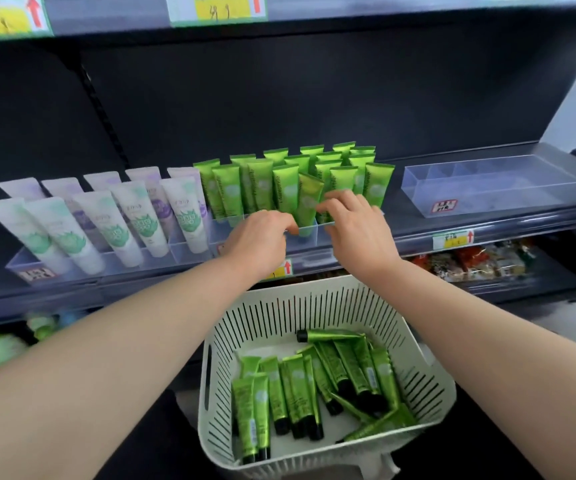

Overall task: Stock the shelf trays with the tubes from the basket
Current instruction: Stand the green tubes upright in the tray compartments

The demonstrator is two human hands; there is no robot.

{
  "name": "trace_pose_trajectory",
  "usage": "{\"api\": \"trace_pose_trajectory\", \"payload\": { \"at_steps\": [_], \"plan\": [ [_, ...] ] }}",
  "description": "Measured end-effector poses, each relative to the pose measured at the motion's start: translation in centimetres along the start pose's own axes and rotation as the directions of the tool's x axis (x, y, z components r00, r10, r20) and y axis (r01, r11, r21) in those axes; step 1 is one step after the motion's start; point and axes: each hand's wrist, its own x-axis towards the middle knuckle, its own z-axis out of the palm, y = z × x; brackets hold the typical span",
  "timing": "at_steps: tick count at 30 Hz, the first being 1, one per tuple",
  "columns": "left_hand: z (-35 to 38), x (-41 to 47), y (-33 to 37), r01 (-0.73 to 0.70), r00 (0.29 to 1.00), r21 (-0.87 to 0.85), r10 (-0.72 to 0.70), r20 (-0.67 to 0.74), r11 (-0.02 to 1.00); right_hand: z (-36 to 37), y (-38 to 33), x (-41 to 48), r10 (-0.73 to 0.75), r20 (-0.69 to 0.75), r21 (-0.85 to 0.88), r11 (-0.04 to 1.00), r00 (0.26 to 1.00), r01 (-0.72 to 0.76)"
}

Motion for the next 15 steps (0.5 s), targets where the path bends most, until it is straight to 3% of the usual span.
{"api": "trace_pose_trajectory", "payload": {
  "at_steps": [6, 11, 15],
  "plan": [
    [-0.4, 1.5, 0.0, 0.049, 0.995, -0.009, -0.050, -0.084, 0.999, -0.3, 0.6, 1.5, 0.119, -0.008, -0.002, 0.993, 0.993, -0.119],
    [-1.1, 3.4, -0.3, 0.092, 0.982, -0.025, -0.095, -0.164, 0.995, 0.2, 0.3, 3.2, 0.114, 0.043, 0.054, 0.992, 0.993, -0.116],
    [-1.9, 4.6, 0.5, 0.040, 0.970, -0.024, -0.045, -0.241, 0.999, 0.5, 0.2, 3.2, 0.119, 0.027, 0.065, 0.991, 0.993, -0.120]
  ]
}}
